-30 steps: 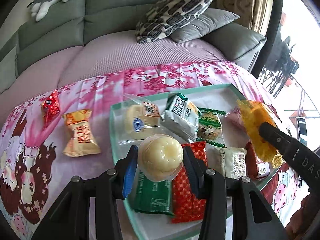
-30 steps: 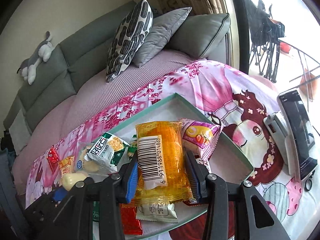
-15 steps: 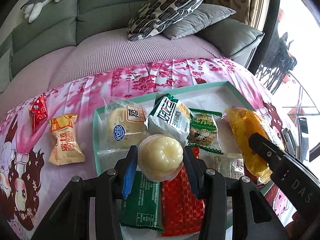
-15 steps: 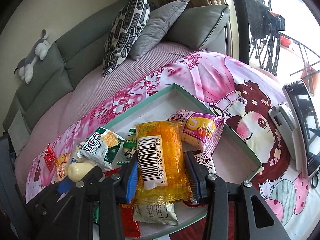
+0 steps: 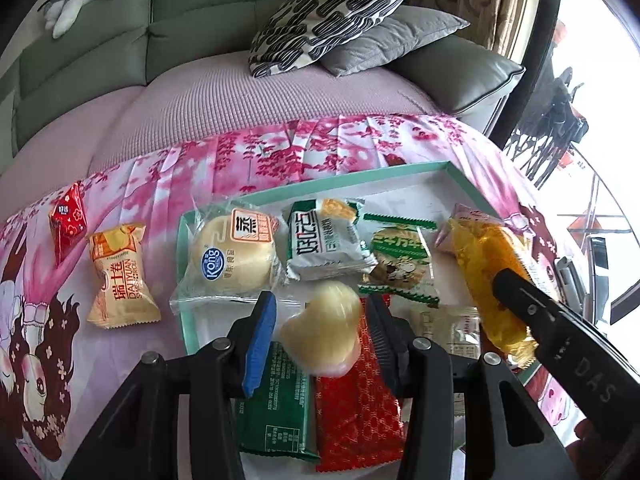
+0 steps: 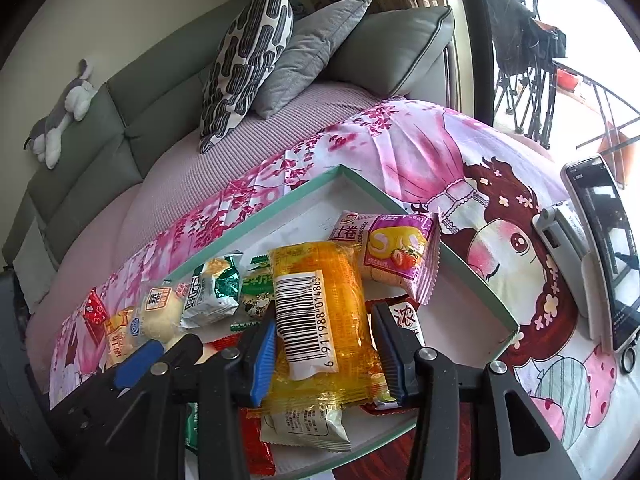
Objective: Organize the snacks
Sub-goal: 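Open the left gripper over the tray while the right releases the yellow bag inside, then grasp the red wrapper with the left gripper while the right grasps the cream Swiss roll pack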
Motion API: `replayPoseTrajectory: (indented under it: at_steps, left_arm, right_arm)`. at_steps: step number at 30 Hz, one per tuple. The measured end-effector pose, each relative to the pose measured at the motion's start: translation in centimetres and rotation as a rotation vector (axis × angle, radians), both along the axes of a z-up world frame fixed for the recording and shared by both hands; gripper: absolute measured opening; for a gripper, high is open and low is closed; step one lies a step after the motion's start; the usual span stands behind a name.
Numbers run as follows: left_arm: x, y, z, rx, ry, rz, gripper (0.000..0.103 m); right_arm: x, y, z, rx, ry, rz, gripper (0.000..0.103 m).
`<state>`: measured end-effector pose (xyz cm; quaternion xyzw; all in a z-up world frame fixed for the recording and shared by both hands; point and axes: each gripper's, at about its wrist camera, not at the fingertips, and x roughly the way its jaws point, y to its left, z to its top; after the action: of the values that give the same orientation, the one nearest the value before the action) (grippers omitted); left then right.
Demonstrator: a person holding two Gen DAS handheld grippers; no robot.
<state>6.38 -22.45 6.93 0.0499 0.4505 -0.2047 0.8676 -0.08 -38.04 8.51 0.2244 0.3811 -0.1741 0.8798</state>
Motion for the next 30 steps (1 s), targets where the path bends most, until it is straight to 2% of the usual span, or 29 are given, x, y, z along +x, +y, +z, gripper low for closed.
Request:
replayPoseTrajectory:
  at_steps: [4,7,12,15,16,18,23,30]
  left_arm:
    - [-0.5,0.1,0.9,-0.007,-0.016,-0.011,0.049]
    - [-0.5,0.5,1.4,0.000,-0.017,0.000,0.052]
    - [0.2,2.5,2.3,0.013,-0.033,0.073,0.068]
    - [1.0,4.2,2.5,0.026,-0.031,0.123,0.074]
    - [1.3,4.9,2.6,0.030,-0.030,0.142,0.075]
    - [2.0,6.7,2.7,0.032,-0.026,0.180,0.080]
    - [3.6,11.6,3.2,0.008,-0.020,0.267,0.086]
    - [6.5,19.2,3.5,0.002,-0.004,0.390,0.086]
  right_arm:
    - [-0.1,0.0,0.4,-0.009,-0.001,-0.003,0.049]
    - [-0.1,0.2,0.7,-0.025,0.002,0.001,0.061]
    - [0.4,1.6,1.3,-0.065,-0.007,0.051,0.073]
    - [0.9,2.8,1.8,-0.083,-0.024,0.075,0.080]
    - [1.1,3.2,1.9,-0.089,-0.028,0.084,0.082]
    - [1.5,4.1,2.0,-0.099,-0.033,0.099,0.092]
    - [2.5,6.6,2.5,-0.134,-0.054,0.125,0.103]
    - [4.0,11.7,3.9,-0.134,-0.132,0.204,0.103]
